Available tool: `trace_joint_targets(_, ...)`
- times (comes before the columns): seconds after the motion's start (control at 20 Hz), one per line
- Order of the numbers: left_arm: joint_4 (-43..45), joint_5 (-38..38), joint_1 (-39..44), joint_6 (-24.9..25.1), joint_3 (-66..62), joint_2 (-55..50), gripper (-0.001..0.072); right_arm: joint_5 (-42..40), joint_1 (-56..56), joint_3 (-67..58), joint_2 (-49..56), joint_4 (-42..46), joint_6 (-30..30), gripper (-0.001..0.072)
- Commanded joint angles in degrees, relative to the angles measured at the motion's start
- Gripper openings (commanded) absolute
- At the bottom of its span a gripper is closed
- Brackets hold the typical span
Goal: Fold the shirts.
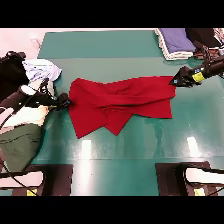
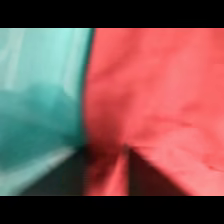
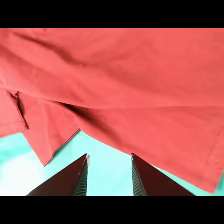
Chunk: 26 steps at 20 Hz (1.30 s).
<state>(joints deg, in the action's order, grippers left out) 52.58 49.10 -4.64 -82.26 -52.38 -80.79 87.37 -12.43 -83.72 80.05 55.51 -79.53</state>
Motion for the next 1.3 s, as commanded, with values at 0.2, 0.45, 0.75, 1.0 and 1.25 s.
trace_joint_targets(0.2, 0.0, 1.5, 1.0, 2.0, -6.2, 4.0, 0.0028, 0.8, -7.4, 10.3, -4.0, 9.7, -0.1, 0.0304)
trace_joint_targets(0.45, 0.0, 3.4, 1.0, 3.3, -6.7, 7.1, 0.0029, -7.3, -20.3, 33.0, -7.1, 7.0, -1.8, 0.0552)
trace_joint_targets(0.75, 0.1, 4.1, 1.0, 3.2, -6.7, 7.1, 0.0029, -20.1, -17.5, 45.0, -2.6, -11.8, 4.7, 0.0371)
trace_joint_targets(1.0, 0.1, 4.1, 1.0, 3.1, -6.7, 7.1, 0.0029, -31.6, -7.8, 41.7, -2.7, -13.6, 4.3, 0.0365)
trace_joint_targets(1.25, -0.1, 4.6, 1.0, 2.8, -7.3, 9.9, 0.0028, -30.8, -2.3, 35.5, -4.7, -13.3, 6.5, 0.0016)
